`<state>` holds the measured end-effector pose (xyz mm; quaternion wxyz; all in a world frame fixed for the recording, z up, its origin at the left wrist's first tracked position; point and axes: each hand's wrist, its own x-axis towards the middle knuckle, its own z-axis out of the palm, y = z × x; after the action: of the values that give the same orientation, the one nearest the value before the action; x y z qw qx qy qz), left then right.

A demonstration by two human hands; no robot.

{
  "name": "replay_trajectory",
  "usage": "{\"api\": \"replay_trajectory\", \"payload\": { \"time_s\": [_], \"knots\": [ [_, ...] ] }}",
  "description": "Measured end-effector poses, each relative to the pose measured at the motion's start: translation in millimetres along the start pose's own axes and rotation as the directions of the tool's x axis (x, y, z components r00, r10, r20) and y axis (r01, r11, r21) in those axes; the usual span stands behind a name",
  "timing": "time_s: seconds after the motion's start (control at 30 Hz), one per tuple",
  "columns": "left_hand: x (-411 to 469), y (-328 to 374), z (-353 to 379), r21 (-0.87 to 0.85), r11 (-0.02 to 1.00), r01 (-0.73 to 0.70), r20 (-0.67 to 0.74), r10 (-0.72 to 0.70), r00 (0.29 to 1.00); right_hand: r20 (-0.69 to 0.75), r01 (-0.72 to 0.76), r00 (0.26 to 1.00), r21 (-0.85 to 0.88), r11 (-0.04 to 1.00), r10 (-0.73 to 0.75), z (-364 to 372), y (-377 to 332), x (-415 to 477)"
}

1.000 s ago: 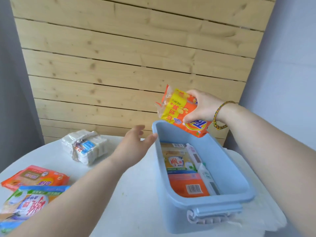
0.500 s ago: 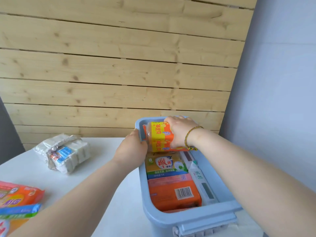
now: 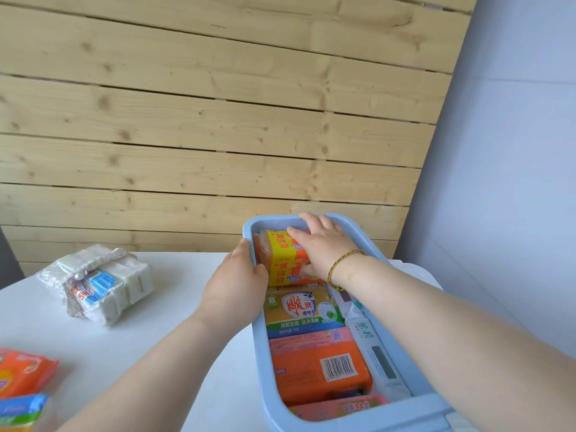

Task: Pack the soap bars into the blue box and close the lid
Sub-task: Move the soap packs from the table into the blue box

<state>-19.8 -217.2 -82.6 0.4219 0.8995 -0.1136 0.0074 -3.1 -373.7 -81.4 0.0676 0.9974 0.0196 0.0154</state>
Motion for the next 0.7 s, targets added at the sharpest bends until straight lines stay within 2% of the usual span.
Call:
{"api": "replay_trajectory", "payload": {
  "time_s": [0.17,0.4,0.5,0.7],
  "knots": [
    [2,-1,1,-0.004,1.000,0.004,0.002,-0.004,1.000,0.048,-0.019,0.999,-0.108,0.994,0.024,7,-1,2],
    [3,-4,3,-0.037,0.999,0.013,0.000,-0.013,1.000,0.113,-0.022,0.993,-0.106,0.994,0.034,5,1,1],
    [3,-6,5,-0.037,0.999,0.012,-0.006,-0.013,1.000,0.149,-0.016,0.988,-0.054,0.998,0.024,1,2,-1],
    [3,-3,2,-0.075,0.997,0.016,0.035,-0.013,0.999,0.172,-0.087,0.984,0.192,0.977,0.054,-19,4,-12]
  ]
}}
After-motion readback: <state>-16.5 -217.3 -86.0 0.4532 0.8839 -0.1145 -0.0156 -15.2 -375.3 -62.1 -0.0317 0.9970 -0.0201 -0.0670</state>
